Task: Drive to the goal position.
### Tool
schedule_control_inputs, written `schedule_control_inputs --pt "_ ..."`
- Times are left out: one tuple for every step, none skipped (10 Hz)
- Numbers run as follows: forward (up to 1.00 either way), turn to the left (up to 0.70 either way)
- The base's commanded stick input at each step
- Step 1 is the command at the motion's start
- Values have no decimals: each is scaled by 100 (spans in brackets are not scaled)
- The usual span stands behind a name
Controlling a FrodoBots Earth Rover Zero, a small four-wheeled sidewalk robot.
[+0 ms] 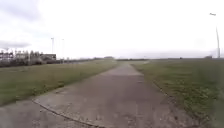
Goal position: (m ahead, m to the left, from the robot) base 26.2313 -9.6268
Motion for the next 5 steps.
schedule_control_inputs --pt "100 -40" --pt "100 -40" --pt "100 -40" --pt "100 -15" --pt "100 0"
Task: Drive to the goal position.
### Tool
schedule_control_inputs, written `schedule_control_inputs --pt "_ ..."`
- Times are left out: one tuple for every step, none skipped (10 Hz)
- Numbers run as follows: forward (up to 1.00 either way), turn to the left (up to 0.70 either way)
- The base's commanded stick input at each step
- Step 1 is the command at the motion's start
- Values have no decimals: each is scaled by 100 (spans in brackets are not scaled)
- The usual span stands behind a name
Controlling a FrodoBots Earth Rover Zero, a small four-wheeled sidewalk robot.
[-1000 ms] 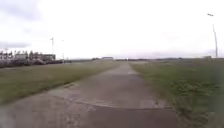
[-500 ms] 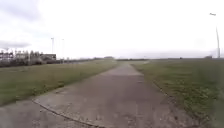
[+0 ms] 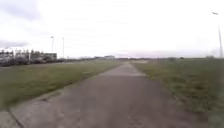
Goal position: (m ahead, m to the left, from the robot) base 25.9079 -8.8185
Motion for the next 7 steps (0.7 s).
schedule_control_inputs --pt "100 0" --pt "99 0" --pt "98 0" --pt "98 0" --pt "98 0" --pt "98 0" --pt "99 0"
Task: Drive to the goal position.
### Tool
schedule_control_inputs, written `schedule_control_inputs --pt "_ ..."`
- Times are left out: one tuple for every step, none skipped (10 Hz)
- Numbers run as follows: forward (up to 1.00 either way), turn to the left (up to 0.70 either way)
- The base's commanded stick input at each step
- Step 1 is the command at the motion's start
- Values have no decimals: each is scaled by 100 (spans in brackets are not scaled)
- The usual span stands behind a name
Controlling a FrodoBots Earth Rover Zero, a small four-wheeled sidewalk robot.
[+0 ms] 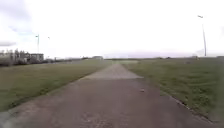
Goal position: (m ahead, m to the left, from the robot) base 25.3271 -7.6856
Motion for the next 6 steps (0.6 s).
schedule_control_inputs --pt "99 0" --pt "99 0" --pt "99 0" --pt "99 0" --pt "99 -25" --pt "99 -37"
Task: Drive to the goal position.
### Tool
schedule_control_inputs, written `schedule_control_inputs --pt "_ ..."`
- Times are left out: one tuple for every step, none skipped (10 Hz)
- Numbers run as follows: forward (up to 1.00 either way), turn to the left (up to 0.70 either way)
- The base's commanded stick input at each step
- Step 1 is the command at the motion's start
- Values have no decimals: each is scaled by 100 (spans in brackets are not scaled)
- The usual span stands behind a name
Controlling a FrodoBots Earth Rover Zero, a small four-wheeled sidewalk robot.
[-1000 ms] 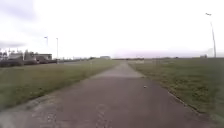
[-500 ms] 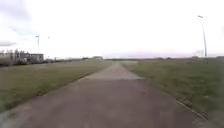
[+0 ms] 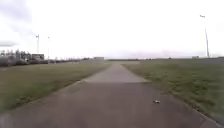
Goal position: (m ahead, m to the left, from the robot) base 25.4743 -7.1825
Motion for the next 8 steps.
schedule_control_inputs --pt "99 -30" --pt "99 -16" --pt "99 -2" --pt "99 0" --pt "99 0" --pt "99 0" --pt "99 0" --pt "99 0"
